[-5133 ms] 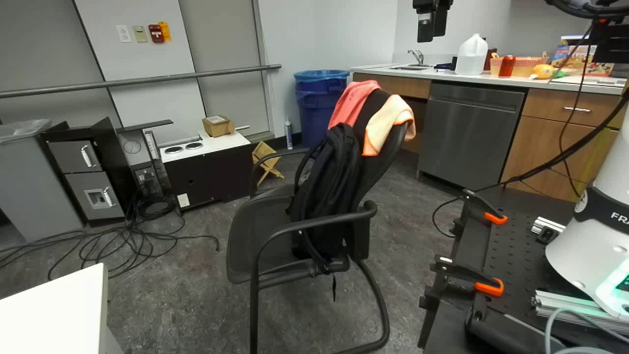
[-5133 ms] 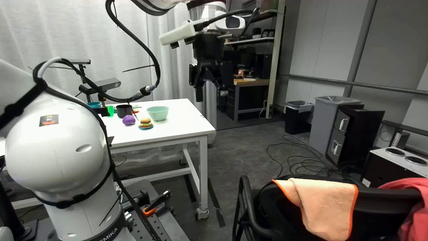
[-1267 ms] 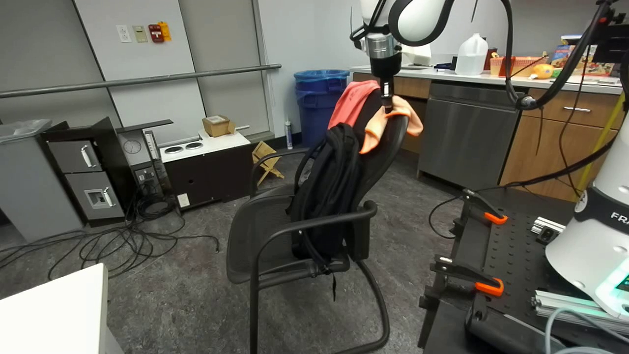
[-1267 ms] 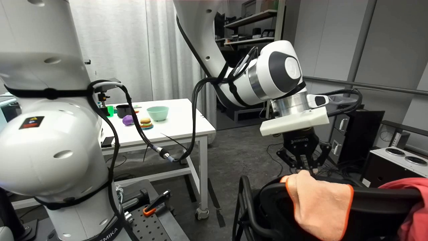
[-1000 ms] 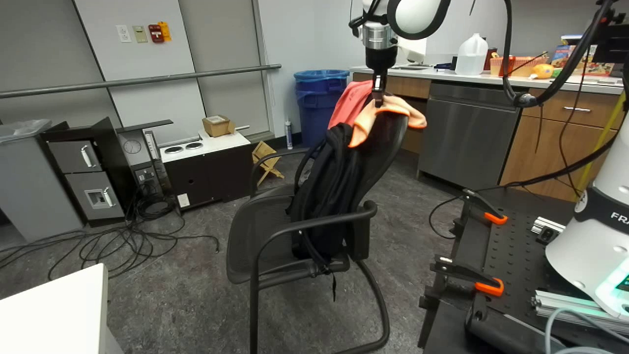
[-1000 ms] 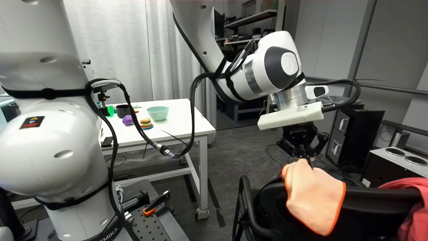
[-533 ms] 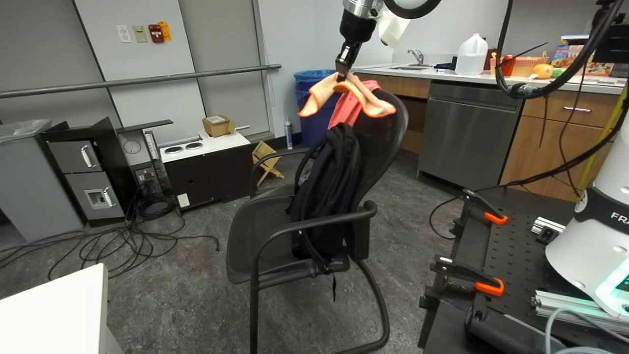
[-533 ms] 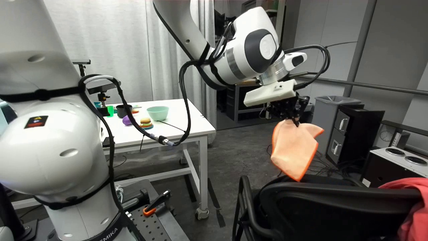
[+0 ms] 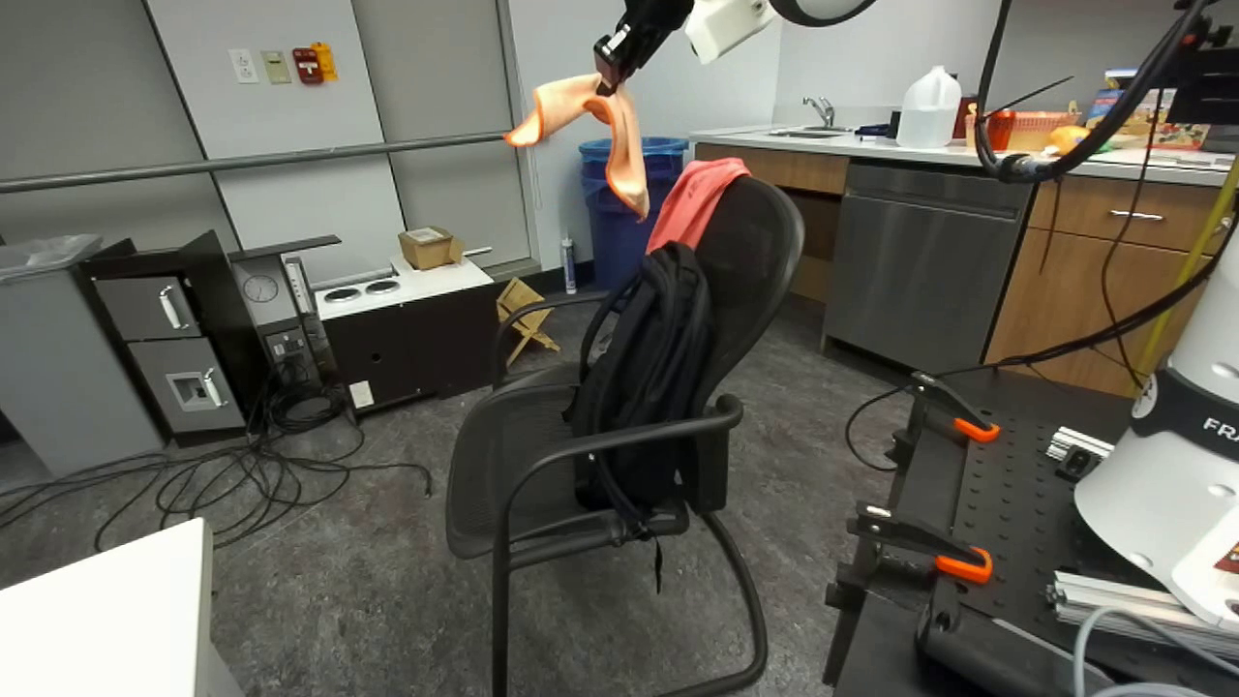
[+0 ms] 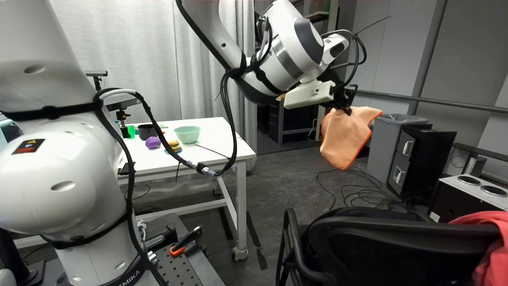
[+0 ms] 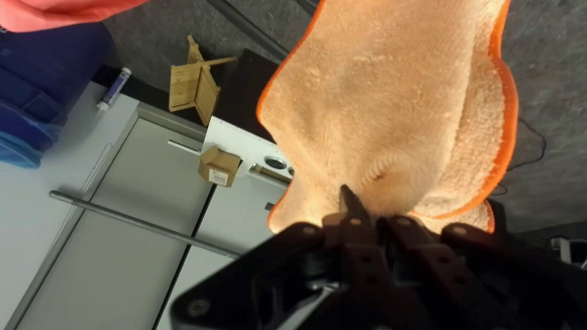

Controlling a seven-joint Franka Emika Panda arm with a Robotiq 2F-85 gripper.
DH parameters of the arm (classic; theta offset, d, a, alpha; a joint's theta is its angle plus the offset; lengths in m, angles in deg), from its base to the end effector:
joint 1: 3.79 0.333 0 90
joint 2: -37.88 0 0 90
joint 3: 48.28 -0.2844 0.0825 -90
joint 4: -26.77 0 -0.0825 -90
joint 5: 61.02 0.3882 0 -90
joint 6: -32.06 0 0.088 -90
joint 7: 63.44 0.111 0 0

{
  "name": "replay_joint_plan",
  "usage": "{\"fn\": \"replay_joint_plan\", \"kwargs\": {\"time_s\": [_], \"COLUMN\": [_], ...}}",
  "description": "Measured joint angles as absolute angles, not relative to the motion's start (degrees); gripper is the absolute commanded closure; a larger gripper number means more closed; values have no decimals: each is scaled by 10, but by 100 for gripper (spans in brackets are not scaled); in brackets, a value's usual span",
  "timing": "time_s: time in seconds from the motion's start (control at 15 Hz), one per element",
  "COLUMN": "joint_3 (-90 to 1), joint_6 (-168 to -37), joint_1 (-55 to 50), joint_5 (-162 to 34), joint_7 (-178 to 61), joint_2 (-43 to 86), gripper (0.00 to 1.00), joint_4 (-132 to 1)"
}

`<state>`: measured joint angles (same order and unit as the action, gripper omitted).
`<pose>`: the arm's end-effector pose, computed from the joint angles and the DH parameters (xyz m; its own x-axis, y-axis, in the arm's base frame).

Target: Remove the peach cloth and sweatshirt from the backrest of the chair

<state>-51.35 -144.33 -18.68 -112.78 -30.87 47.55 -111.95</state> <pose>0.5112 -0.0418 0.4116 0.6907 0.1958 0.6961 -0.0161 -0.9582 0.2856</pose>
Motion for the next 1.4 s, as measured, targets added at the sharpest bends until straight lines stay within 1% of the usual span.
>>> {"fn": "replay_joint_plan", "kwargs": {"time_s": [0.13, 0.2, 0.27, 0.4, 0.47, 0.53, 0.6, 0.87, 0.93, 1.13, 1.4], "joint_3": [-532, -539, -546, -555, -557, -559, -561, -560, -558, -544, -519], "joint_6": [-1446, -1445, -1444, -1436, -1430, -1422, -1414, -1400, -1400, -1400, -1400], "joint_1": [-222, -235, -246, -257, -258, -258, -258, -258, -258, -261, -275], "joint_5": [-1205, -1239, -1271, -1327, -1351, -1372, -1390, -1425, -1426, -1419, -1350], "joint_7": [-225, -186, -148, -84, -59, -37, -19, 8, 8, -4, -105], "joint_2": [475, 473, 471, 463, 457, 451, 444, 412, 405, 389, 377], "gripper": [99, 69, 67, 54, 45, 38, 30, 2, 0, 0, 0], "joint_4": [-1094, -1084, -1075, -1064, -1062, -1061, -1061, -1064, -1068, -1086, -1116]}}
